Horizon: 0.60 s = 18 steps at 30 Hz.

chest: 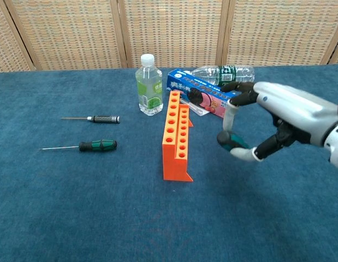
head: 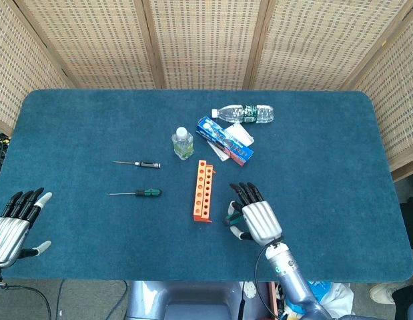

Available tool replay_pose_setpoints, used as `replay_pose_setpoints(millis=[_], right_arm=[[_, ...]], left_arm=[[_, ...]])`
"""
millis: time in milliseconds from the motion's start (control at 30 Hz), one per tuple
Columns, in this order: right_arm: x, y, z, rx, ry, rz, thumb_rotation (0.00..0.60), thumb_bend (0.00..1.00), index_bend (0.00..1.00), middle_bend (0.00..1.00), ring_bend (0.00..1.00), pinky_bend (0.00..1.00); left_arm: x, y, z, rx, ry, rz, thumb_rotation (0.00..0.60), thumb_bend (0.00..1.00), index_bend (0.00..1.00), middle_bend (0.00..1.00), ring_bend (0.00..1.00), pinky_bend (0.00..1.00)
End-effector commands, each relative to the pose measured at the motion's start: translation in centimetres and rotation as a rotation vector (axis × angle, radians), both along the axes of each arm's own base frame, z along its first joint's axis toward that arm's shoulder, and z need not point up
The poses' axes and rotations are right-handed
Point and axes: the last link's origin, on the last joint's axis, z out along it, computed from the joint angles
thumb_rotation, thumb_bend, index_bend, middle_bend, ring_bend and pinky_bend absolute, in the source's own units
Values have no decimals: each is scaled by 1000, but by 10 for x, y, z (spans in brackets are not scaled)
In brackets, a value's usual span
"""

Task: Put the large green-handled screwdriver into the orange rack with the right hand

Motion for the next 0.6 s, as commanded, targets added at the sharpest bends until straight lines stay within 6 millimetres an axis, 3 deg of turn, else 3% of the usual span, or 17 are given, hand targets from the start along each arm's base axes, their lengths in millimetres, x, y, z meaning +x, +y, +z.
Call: replay_pose_setpoints(millis=[33,400,600], right_arm=[[1,-9,18,-48,-28,-30,600,258,631,71,0,0],[17,-28,63,-146,-16,-33,600,258,639,71,0,0],[38,-36,85,-198,16,9,600,258,640,71,0,0]], left_arm=[[0,0,-1,-2,2,1,600,0,0,0,0,0],[0,1,-2,-5,4,3,600,0,0,0,0,0],[0,1,-2,-4,4,4,600,0,0,0,0,0]])
